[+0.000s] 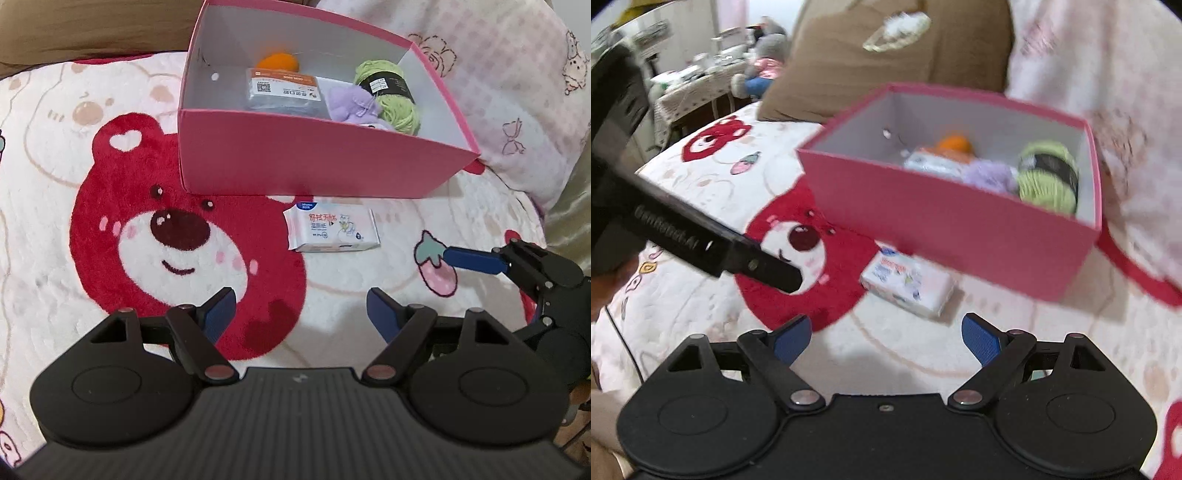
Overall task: Organize objects
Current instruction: 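Withdraw the left gripper from the box toward the white wipes pack, then lower the open left gripper around the white wipes pack and close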
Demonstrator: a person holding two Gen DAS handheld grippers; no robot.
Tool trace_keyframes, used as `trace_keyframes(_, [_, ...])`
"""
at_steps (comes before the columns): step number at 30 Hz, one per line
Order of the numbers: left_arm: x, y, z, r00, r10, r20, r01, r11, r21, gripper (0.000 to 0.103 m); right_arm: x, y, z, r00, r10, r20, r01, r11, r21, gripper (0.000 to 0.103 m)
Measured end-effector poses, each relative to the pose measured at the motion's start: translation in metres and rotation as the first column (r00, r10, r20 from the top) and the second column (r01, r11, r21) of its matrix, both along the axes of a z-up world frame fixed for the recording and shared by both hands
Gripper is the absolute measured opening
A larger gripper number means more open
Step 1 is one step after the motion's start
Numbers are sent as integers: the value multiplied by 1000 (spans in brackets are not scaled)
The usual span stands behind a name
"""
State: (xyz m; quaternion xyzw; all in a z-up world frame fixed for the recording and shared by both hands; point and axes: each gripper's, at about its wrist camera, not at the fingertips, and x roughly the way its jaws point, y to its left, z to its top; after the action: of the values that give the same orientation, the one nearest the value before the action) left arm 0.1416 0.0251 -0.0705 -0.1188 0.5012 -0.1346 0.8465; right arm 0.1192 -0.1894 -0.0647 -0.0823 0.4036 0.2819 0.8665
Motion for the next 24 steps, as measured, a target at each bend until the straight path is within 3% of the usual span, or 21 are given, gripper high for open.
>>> trace_keyframes(5, [2, -5, -13, 1000, -13, 12, 13, 1000, -8, 78, -2, 0, -15, 1000, -1, 18, 2, 1000, -15, 91])
trace_keyframes(10, [7, -16, -27, 999, -49, -8, 49, 998, 43, 78, -2, 1, -33, 997, -7, 79, 9, 1000, -27, 91])
trace_keyframes(14, [15, -22, -33, 999, -42, 24, 40, 997, 71, 78, 5, 0, -40, 996, -19, 92, 19, 1000, -2, 91])
trace_keyframes(19, [32, -11, -40, 993, 59, 102, -61, 998, 23, 78, 24, 2, -50, 997, -73, 35, 72, 997, 16, 91])
trace_keyframes(24, [41, -6, -48, 987, 87, 134, -82, 996, -39, 78, 35, 5, -60, 993, -102, 53, 102, 995, 2, 89])
